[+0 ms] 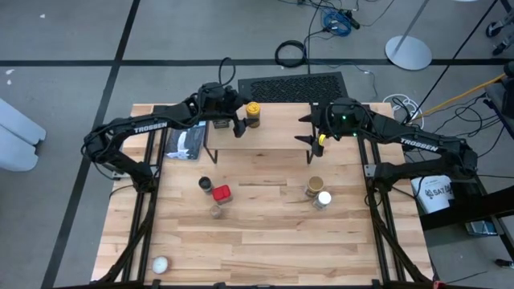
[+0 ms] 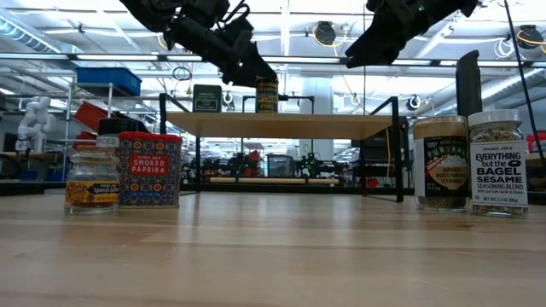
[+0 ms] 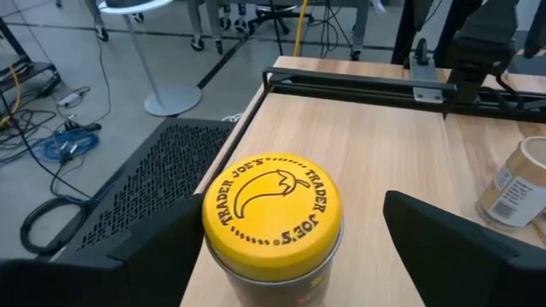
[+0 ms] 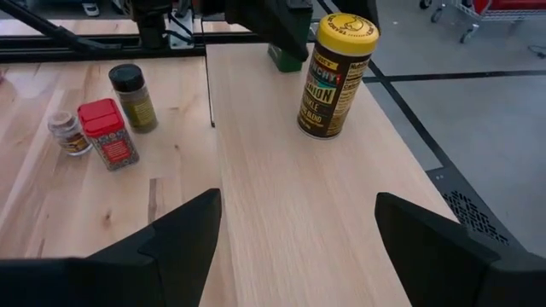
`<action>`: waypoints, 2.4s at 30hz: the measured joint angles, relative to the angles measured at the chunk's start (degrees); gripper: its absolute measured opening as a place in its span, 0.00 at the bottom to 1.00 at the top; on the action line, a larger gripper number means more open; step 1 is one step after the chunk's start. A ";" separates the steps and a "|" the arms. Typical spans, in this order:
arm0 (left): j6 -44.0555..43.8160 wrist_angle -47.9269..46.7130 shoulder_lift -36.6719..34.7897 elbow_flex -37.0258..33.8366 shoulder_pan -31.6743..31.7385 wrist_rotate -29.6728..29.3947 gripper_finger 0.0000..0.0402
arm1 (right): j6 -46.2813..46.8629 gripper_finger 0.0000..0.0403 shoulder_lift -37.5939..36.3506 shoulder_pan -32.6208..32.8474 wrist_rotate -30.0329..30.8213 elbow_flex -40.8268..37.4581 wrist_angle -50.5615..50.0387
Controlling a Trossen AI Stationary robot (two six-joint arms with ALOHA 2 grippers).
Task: Shelf spices
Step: Remove the yellow seasoning bottle from the shelf
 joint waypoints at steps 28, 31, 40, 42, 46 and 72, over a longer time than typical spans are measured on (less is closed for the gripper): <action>0.15 0.02 -0.02 0.00 0.00 0.12 0.61 | 0.00 0.74 0.01 0.00 0.00 0.02 0.68; 0.15 0.02 -0.02 0.02 0.00 0.12 0.59 | 0.00 0.74 0.01 0.00 0.00 0.02 0.68; -0.91 1.40 -0.04 0.02 0.00 0.20 0.60 | 0.01 0.74 0.32 0.00 -0.04 0.04 1.15; -1.49 2.14 -0.16 0.02 0.00 0.93 0.60 | 0.02 0.74 0.95 0.01 -0.06 0.04 1.82; -2.67 1.98 -0.92 0.02 -0.15 1.78 0.60 | 0.65 0.74 3.14 0.02 -1.11 0.07 2.39; -4.54 -2.60 -11.43 0.02 -15.37 6.24 0.60 | 11.15 0.83 11.20 7.63 -5.84 0.07 15.73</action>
